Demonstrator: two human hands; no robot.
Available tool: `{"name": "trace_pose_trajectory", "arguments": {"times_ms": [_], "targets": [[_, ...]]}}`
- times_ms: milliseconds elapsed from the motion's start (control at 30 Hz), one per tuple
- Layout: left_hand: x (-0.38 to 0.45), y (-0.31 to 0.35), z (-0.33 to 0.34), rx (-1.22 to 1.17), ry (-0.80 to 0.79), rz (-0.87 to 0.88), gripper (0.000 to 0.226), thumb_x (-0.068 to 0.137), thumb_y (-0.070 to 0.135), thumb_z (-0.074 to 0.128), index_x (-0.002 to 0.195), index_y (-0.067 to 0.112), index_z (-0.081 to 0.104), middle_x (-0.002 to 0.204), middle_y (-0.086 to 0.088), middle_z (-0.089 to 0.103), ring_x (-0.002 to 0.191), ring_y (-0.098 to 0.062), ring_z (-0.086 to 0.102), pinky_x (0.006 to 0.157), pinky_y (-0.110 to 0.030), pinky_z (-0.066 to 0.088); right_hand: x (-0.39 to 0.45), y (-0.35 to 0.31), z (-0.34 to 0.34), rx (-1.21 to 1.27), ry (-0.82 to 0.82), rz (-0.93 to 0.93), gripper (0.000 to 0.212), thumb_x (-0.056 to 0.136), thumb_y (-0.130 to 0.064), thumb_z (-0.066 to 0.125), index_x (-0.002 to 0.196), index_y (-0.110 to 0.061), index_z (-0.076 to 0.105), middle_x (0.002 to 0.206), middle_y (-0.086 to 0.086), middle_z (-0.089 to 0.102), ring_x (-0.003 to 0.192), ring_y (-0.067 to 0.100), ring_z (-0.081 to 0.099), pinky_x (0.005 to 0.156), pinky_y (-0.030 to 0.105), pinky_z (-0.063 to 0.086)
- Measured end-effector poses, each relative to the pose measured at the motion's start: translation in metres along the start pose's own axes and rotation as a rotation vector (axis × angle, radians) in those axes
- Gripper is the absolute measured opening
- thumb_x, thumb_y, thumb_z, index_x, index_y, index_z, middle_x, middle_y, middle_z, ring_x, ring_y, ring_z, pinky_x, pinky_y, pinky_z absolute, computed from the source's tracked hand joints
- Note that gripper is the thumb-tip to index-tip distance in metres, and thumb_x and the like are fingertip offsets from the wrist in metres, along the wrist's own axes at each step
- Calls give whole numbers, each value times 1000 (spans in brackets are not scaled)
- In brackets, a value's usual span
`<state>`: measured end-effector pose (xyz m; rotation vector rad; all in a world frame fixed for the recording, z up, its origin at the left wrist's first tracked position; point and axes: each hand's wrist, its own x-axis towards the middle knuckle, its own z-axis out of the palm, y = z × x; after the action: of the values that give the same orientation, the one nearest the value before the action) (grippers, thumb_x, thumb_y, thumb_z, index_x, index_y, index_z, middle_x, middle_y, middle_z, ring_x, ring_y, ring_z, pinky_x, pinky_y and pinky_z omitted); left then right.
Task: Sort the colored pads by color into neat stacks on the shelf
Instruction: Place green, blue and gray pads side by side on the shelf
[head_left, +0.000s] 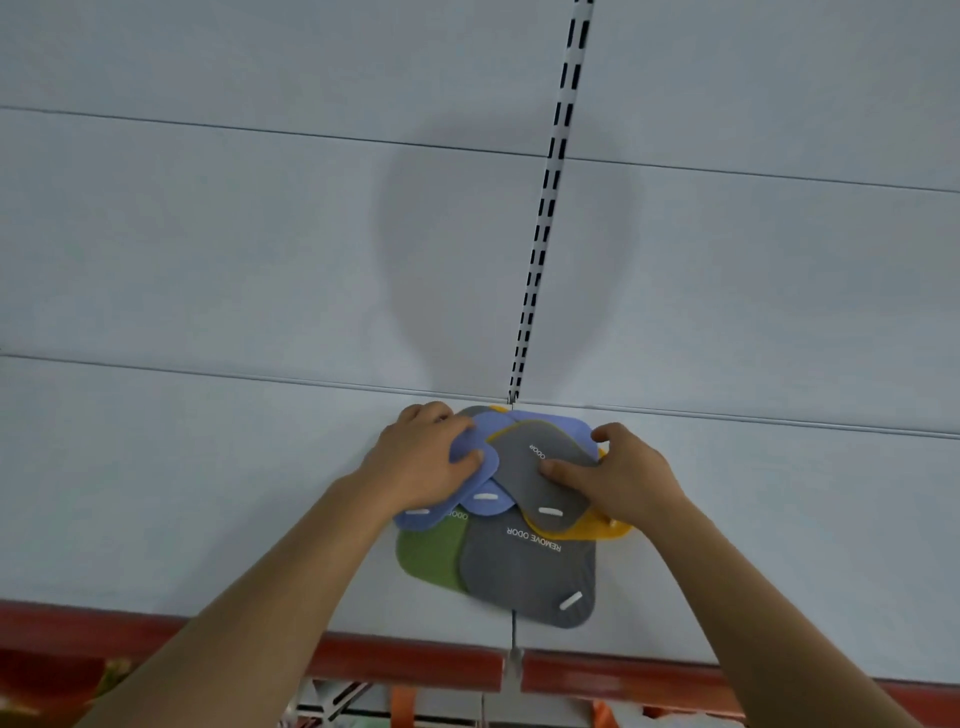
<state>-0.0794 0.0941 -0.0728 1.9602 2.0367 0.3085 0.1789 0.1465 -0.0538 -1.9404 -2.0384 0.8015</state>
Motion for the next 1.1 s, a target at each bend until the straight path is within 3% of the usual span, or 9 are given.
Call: {"name": "trace_pose_trajectory", "arguments": {"times_ms": [200, 333, 467, 567, 733, 833, 900, 967, 1100], "targets": [[0, 17, -2, -10, 8, 80, 45, 91, 56, 49, 126, 31, 63, 129, 8, 58, 131, -19, 45, 108, -43, 43, -3, -4, -5, 104, 79, -48, 70, 69, -64, 83, 123, -29, 56, 108, 2, 66, 95, 21, 63, 62, 29, 41], [-1, 16, -8, -5, 13, 67, 42, 88, 58, 45, 114, 31, 63, 117, 10, 61, 120, -18, 51, 102, -40, 45, -6, -1, -10, 149, 121, -48, 54, 74, -46, 82, 119, -28, 58, 99, -4, 68, 94, 20, 63, 70, 32, 45], [-1, 10, -20, 77, -96, 77, 58, 85, 37, 32, 134, 29, 60, 137, 8, 58, 132, -20, 45, 110, -40, 40, -6, 10, -14, 150, 141, -54, 32, 83, -38, 77, 111, -28, 67, 85, -12, 66, 90, 16, 63, 75, 32, 50], [2, 12, -28, 188, -129, 101, 64, 75, 33, 35, 134, 31, 59, 136, 9, 56, 133, -21, 40, 111, -40, 39, -6, 14, -16, 108, 124, -66, 30, 85, -39, 75, 112, -30, 69, 87, -14, 66, 92, 17, 64, 77, 32, 52], [9, 9, -39, 265, -92, 163, 44, 72, 50, 34, 103, 29, 57, 119, 11, 54, 127, -17, 38, 102, -37, 41, -9, 22, -20, 45, 194, -129, 16, 88, -30, 69, 104, -28, 72, 81, -11, 66, 83, 18, 64, 70, 28, 46], [6, 6, -47, 215, -72, 172, 13, 81, 45, 53, 87, 35, 48, 95, 12, 56, 103, -18, 52, 79, -30, 40, -9, 30, -30, 100, 260, -198, 2, 93, -26, 66, 94, -24, 67, 87, -7, 68, 85, 20, 64, 71, 31, 44], [1, 8, -57, 193, -92, 130, 11, 90, 39, 62, 89, 36, 52, 88, 9, 58, 90, -21, 56, 69, -32, 40, -11, 32, -35, 86, 240, -243, 5, 98, -26, 60, 97, -23, 58, 83, -3, 69, 80, 24, 64, 70, 36, 50], [-4, 12, -69, 192, -66, 106, 5, 95, 36, 63, 99, 33, 62, 93, 6, 64, 90, -21, 60, 73, -34, 47, -14, 33, -38, 21, 193, -269, 4, 102, -29, 53, 100, -27, 50, 70, 0, 69, 68, 25, 65, 68, 41, 56], [-13, 36, -99, 61, -17, 99, 11, 100, 31, 63, 110, 30, 70, 97, 7, 68, 90, -18, 61, 80, -34, 50, -23, 34, -49, 69, 110, -295, 9, 103, -25, 45, 97, -32, 45, 54, 2, 69, 43, 15, 64, 56, 36, 57]]}}
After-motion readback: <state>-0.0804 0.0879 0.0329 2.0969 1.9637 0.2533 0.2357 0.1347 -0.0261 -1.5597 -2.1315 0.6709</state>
